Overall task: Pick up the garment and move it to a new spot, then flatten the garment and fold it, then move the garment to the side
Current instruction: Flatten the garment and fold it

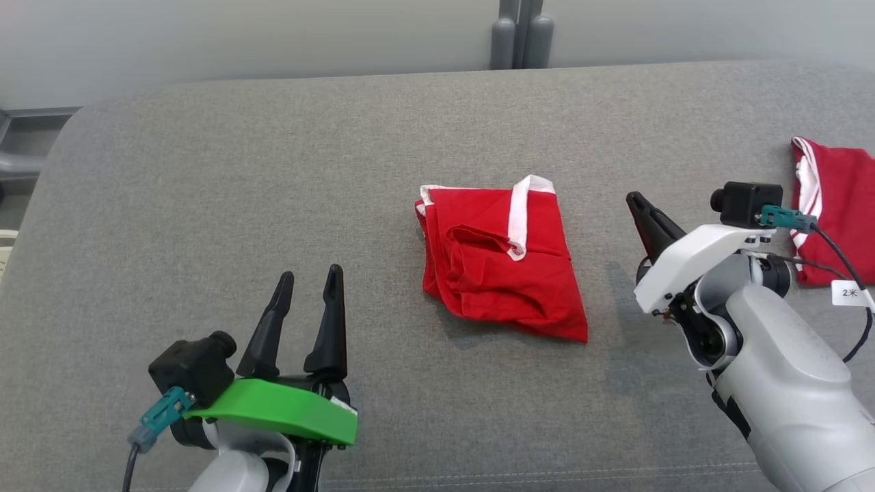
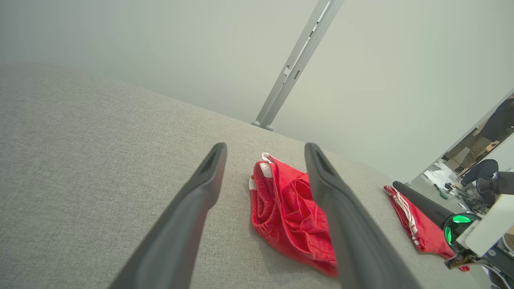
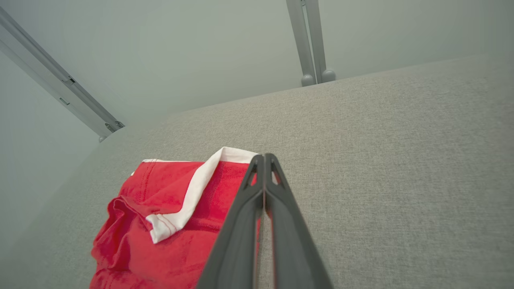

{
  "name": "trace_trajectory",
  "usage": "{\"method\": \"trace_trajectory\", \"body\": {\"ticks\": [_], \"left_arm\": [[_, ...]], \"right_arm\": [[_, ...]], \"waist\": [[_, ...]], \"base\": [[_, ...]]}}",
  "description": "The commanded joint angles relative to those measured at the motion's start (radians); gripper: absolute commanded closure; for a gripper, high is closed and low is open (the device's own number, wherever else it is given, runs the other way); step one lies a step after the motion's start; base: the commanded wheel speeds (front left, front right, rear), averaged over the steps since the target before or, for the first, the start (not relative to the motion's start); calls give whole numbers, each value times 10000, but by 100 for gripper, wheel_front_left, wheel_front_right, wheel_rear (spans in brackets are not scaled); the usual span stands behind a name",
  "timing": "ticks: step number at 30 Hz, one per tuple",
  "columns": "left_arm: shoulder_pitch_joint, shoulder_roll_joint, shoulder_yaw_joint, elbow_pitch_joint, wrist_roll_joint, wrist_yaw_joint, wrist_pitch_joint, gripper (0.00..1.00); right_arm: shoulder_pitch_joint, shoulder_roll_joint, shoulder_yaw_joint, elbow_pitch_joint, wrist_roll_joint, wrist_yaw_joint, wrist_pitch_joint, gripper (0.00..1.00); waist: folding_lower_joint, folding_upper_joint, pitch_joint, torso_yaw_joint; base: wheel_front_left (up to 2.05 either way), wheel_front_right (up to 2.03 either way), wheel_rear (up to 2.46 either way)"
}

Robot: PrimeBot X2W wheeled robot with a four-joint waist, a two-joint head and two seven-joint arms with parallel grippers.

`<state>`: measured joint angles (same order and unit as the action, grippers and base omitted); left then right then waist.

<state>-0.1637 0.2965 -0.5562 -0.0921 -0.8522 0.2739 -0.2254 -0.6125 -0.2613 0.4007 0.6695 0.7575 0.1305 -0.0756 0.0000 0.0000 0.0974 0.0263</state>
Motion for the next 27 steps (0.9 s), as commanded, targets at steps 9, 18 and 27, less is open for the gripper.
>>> {"method": "trace_trajectory", "body": {"ticks": [9, 18, 27], "left_arm": [[-265, -69, -57, -57, 130, -47, 2, 0], [-422, -210, -84, 60, 133, -178, -75, 0], [-485, -436, -122, 208, 106, -341, -159, 0]], "right_arm": [[-41, 630, -436, 948, -679, 2, 326, 100], [-664, 1006, -37, 2205, -1005, 3, 643, 100], [-1768, 992, 454, 2614, -1116, 3, 565, 100]], "waist": [[0, 0, 524, 1045], [0, 0, 899, 2023], [0, 0, 1088, 2516]], "base": [[0, 0, 0], [0, 0, 0], [0, 0, 0]]}}
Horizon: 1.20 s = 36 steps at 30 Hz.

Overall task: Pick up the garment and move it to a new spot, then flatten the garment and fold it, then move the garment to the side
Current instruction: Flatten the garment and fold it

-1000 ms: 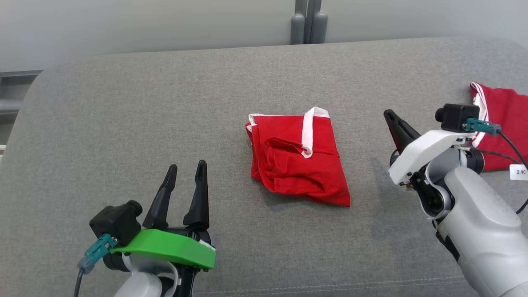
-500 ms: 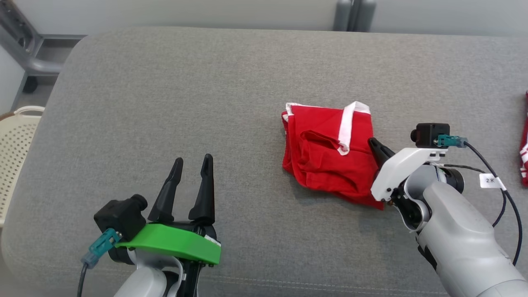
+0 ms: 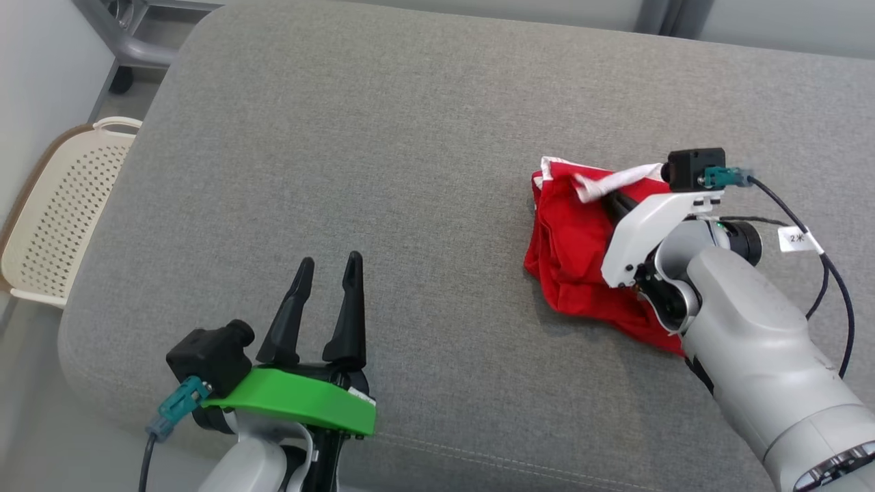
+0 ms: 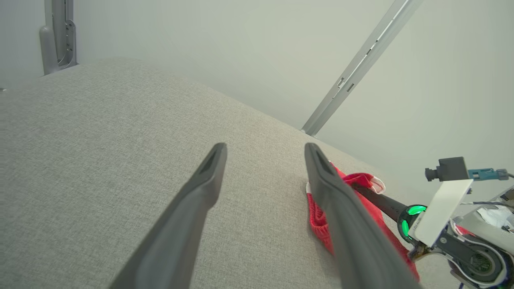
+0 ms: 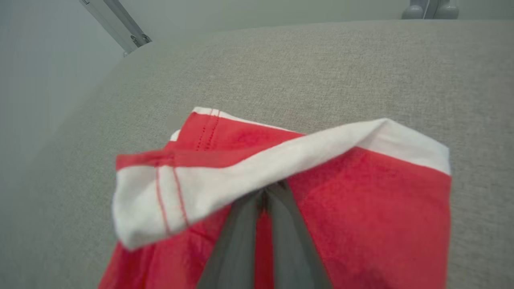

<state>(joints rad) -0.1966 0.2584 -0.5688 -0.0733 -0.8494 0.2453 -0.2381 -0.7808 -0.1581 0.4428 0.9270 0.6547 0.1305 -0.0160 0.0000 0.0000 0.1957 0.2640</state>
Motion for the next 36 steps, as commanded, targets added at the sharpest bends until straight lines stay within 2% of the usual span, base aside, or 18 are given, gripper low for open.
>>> {"method": "trace_trajectory", "body": {"ticks": [1, 11, 19, 27, 34, 36], "left_arm": [[-173, -87, -6, 37, 76, -87, -41, 0], [-383, -365, -53, 321, 116, -283, -116, 0], [-270, -308, 118, 407, 142, -257, -183, 0], [-2, -74, 138, 317, 170, -143, -64, 0], [278, 66, 103, 193, 150, 29, 77, 0], [350, 106, 102, 143, 126, 95, 107, 0]], "right_arm": [[-220, -34, 90, 93, -102, 3, -11, 100], [-1399, 442, 502, 1265, -60, 3, -80, 100], [-1742, 497, 1037, 1058, 169, 2, -483, 100], [-1662, -50, 1265, 178, 676, 3, -1317, 100], [-822, -962, 991, -669, 1087, 3, -1901, 100], [-460, -1189, 826, -867, 1125, 3, -2016, 88]], "waist": [[0, 0, 132, 198], [0, 0, 442, 667], [0, 0, 252, 307], [0, 0, -286, -589], [0, 0, -704, -1261], [0, 0, -792, -1418]], "base": [[0, 0, 0], [0, 0, 0], [0, 0, 0], [0, 0, 0], [0, 0, 0], [0, 0, 0]]}}
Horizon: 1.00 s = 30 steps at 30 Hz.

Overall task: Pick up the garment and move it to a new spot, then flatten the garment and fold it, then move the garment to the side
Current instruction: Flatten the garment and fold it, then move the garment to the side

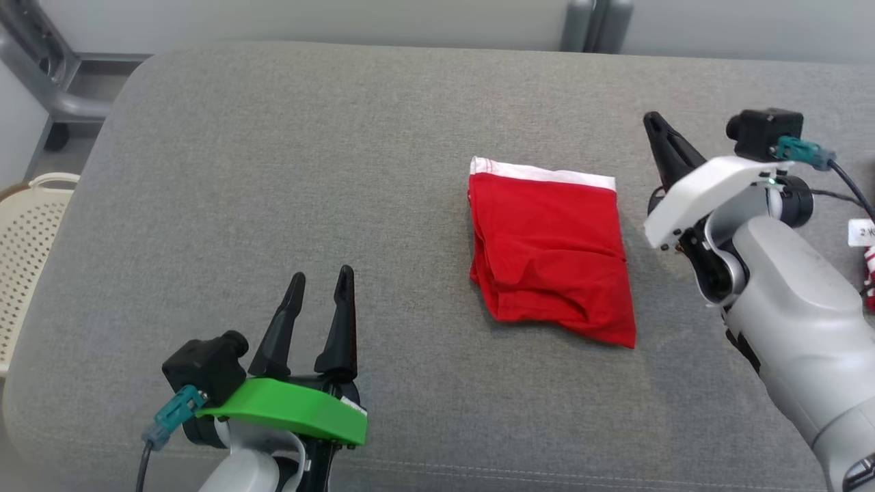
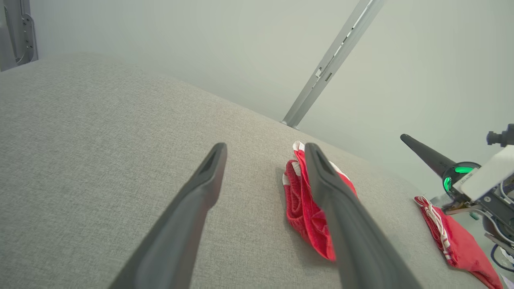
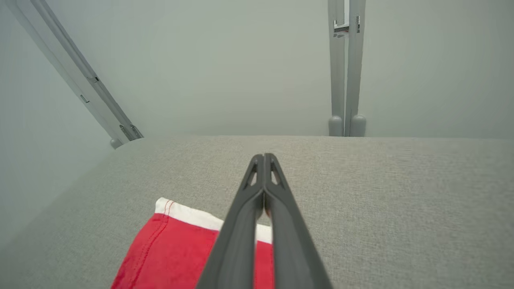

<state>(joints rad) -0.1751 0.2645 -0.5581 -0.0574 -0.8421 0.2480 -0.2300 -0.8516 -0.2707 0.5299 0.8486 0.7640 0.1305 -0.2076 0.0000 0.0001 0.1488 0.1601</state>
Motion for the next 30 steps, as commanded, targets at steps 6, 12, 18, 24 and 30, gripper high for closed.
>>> {"method": "trace_trajectory", "body": {"ticks": [6, 12, 18, 24, 30], "left_arm": [[335, 153, -39, -175, 22, 177, 101, 0], [471, 199, -72, -259, -12, 244, 127, 0], [409, 189, -158, -292, -17, 192, 207, 0], [147, 172, -247, -305, 162, 210, 204, 0], [-4, 92, -287, -325, 197, 152, 170, 0]], "right_arm": [[1536, -337, -455, -700, 182, 3, -119, 0], [2486, -428, -685, -1261, 220, 3, 471, 0], [2823, -371, -862, -1539, 711, 3, 1851, 0], [2326, -541, -923, -1368, 1282, 3, 3767, 0], [1921, -679, -995, -869, 1521, 3, 5063, 0]], "waist": [[0, -1, -533, -744], [0, -1, -601, -910], [0, -1, -505, -683], [0, -1, -269, -155], [0, -1, -15, 445]], "base": [[0, 0, 0], [0, 0, 0], [0, 0, 0], [0, 0, 0], [0, 0, 0]]}}
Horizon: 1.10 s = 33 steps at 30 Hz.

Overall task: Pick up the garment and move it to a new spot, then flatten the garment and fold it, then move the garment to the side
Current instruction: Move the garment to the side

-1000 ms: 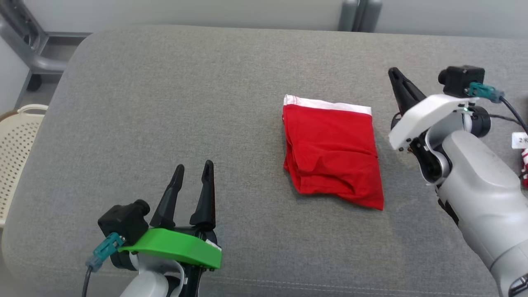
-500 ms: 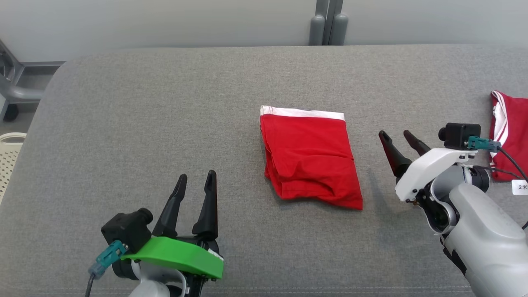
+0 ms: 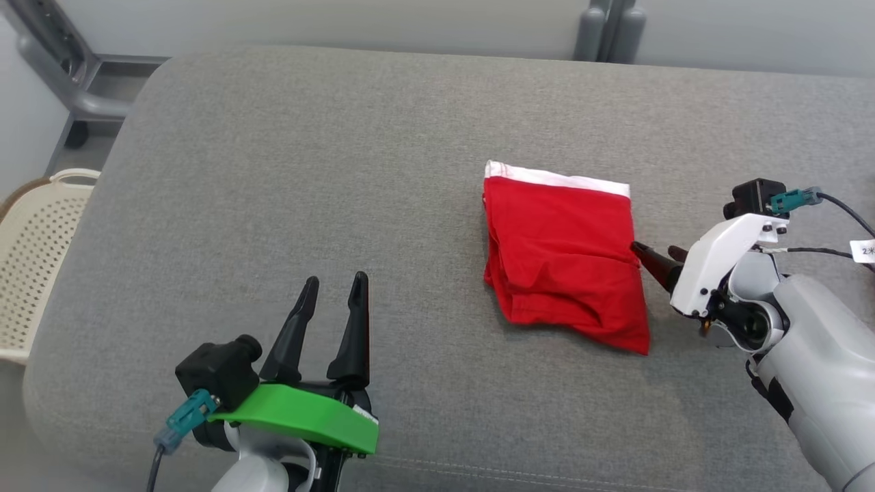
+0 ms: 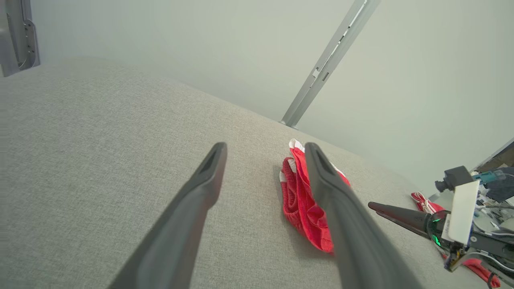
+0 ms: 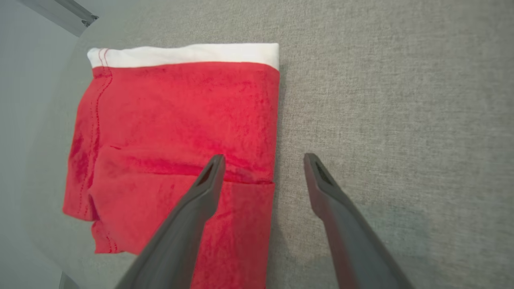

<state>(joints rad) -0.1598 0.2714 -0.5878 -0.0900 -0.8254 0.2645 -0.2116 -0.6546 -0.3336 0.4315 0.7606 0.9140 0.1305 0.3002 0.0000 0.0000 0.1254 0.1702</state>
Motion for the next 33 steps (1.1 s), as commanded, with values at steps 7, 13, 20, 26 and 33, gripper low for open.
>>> {"method": "trace_trajectory", "body": {"ticks": [7, 13, 20, 26, 33], "left_arm": [[-247, -122, 9, 64, 24, -85, -115, 0], [-325, -197, 63, 146, -5, -171, -192, 0], [-385, -221, 132, 184, 24, -203, -266, 0], [-392, -207, 165, 189, 31, -252, -283, 0], [-476, -160, 170, 104, 97, -238, -268, 0]], "right_arm": [[-399, -198, -343, 995, 124, 3, 803, 0], [-454, -19, -533, 1452, 517, 2, 1284, 0], [-466, 97, -284, 1207, 599, 2, 1019, 86], [-661, -252, 77, 420, 711, 3, 900, 100], [-761, -868, 484, -439, 589, 2, 1007, 100]], "waist": [[0, 0, 556, 1154], [0, 0, 754, 1520], [0, 0, 890, 1477], [0, 0, 899, 997], [0, 0, 848, 57]], "base": [[0, 0, 0], [0, 0, 0], [0, 0, 0], [0, 0, 0], [0, 0, 0]]}}
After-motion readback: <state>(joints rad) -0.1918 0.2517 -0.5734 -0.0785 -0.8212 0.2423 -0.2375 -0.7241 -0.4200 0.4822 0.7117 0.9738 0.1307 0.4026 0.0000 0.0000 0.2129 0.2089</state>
